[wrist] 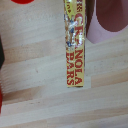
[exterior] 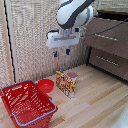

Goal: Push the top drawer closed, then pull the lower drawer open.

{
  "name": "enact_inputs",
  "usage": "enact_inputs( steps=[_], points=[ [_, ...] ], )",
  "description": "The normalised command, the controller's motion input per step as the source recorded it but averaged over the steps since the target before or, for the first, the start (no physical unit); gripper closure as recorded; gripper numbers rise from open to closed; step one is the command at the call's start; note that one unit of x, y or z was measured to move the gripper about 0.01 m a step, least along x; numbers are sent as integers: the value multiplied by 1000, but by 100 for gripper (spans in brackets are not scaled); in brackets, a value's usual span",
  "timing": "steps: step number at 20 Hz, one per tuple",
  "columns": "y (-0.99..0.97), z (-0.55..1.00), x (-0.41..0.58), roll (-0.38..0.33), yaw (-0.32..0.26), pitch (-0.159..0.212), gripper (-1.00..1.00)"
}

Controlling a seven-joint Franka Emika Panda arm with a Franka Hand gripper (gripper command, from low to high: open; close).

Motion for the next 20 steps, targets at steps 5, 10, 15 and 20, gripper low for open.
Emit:
enact_inputs(
  steps=[5, 10, 15, 20],
  points=[
    [34, 368, -225, -40, 110, 0, -100],
    [-20, 403, -321, -58, 145, 0, -100],
    [-171, 268, -274, -96, 186, 1, -100],
    [-117, 155, -218, -238, 235, 0, -100]
  ],
)
